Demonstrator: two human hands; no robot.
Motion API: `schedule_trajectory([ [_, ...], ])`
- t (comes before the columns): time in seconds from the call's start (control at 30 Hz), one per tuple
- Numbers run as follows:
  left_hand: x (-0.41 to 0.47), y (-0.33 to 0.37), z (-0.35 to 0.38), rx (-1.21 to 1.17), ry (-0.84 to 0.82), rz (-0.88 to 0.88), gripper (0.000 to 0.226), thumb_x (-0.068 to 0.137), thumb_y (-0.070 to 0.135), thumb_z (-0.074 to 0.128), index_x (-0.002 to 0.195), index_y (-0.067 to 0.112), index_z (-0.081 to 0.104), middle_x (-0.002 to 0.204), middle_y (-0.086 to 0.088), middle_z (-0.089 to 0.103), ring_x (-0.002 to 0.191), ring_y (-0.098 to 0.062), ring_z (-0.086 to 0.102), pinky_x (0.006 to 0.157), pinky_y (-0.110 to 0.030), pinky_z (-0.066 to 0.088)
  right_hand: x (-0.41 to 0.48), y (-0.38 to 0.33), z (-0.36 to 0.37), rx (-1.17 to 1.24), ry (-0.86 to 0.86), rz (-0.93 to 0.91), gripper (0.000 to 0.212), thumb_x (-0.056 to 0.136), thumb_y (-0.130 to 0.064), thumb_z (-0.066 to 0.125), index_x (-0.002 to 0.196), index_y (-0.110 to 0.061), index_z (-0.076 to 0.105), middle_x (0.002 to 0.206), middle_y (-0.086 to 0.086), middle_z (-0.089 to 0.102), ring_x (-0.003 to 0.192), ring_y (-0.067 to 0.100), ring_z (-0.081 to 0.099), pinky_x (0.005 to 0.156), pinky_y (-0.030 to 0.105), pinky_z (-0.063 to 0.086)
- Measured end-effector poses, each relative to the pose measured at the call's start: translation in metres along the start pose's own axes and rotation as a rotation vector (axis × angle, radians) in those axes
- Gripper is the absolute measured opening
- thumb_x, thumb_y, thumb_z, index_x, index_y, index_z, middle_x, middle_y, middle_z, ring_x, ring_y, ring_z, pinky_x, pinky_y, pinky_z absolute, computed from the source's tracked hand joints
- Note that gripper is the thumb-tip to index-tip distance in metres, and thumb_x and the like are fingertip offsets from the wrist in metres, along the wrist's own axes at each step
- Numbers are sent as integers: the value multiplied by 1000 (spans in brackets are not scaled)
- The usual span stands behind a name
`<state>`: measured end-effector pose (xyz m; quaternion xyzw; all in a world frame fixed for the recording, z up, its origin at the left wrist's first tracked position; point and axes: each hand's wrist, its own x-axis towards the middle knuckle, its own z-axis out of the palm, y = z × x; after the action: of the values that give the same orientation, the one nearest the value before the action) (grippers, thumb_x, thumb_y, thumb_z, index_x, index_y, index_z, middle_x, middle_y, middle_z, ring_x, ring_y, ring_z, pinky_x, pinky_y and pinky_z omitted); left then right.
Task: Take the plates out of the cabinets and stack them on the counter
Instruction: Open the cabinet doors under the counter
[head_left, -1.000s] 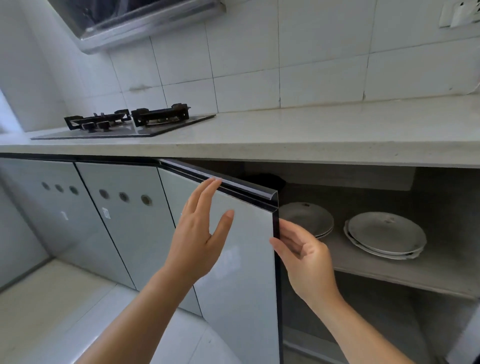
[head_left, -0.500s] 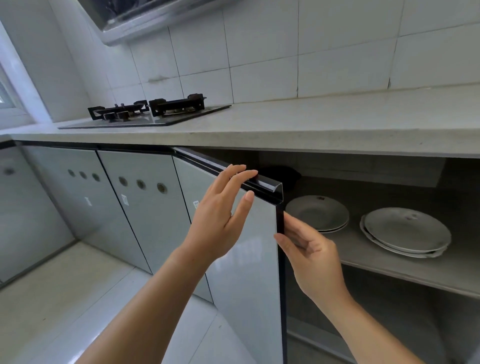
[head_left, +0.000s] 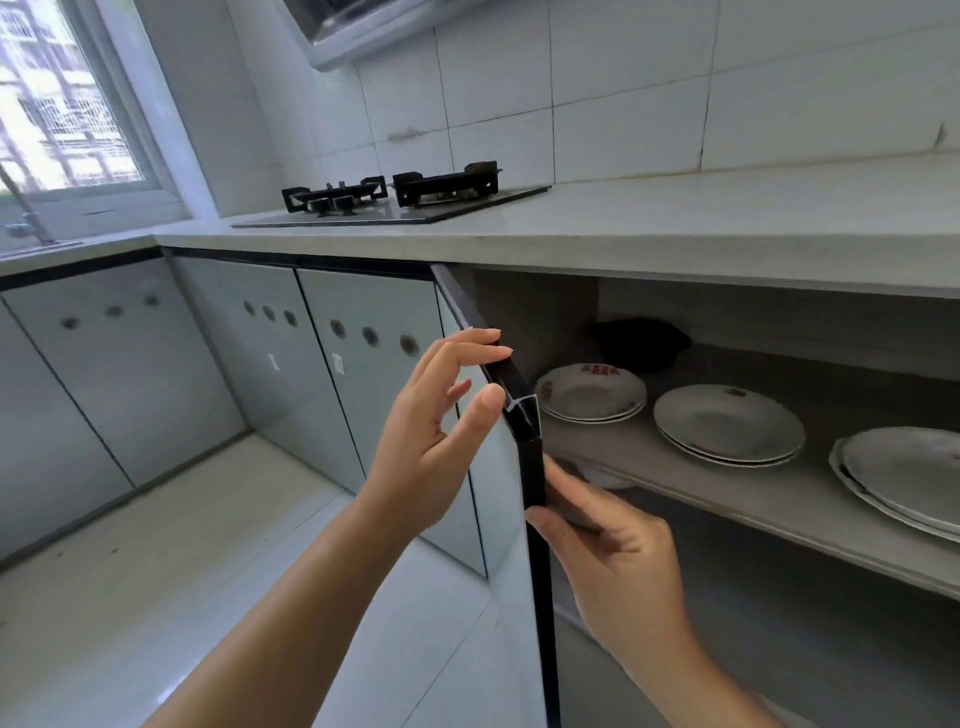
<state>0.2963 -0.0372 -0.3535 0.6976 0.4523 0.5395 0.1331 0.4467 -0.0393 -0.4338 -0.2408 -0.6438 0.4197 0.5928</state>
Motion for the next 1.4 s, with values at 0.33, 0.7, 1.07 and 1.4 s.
schedule_trajectory([
  [0.33,-16,-6,-37,-31,5,-5,38,82,41,46,114,21,53,134,1,51,129,-15,45,106,-36,40,-7,7,43,-1,-84,-69,58,78,-3,69,118,-43,59,119,-20,64,109,5,63,93,21,50],
  [0.7,-34,-18,-94,-52,3,-12,40,87,29,42,122,12,55,135,-3,53,130,-18,45,101,-25,40,-5,13,100,-23,-186,-78,55,80,-27,70,127,-46,48,121,-25,62,112,2,60,95,25,50],
  [1.07,-48,-35,-139,-28,119,-59,41,88,27,40,120,8,58,129,-3,59,127,-22,49,105,-40,39,3,27,154,-55,-284,-119,56,83,-31,62,136,-24,46,139,-21,48,126,-2,47,103,18,40],
  [1.4,-49,-58,-170,-174,240,-116,41,90,16,30,120,3,56,127,-11,60,122,-24,53,96,-28,45,20,32,199,-81,-302,-212,62,82,-13,69,131,-42,44,134,-39,42,124,-11,43,99,3,32],
])
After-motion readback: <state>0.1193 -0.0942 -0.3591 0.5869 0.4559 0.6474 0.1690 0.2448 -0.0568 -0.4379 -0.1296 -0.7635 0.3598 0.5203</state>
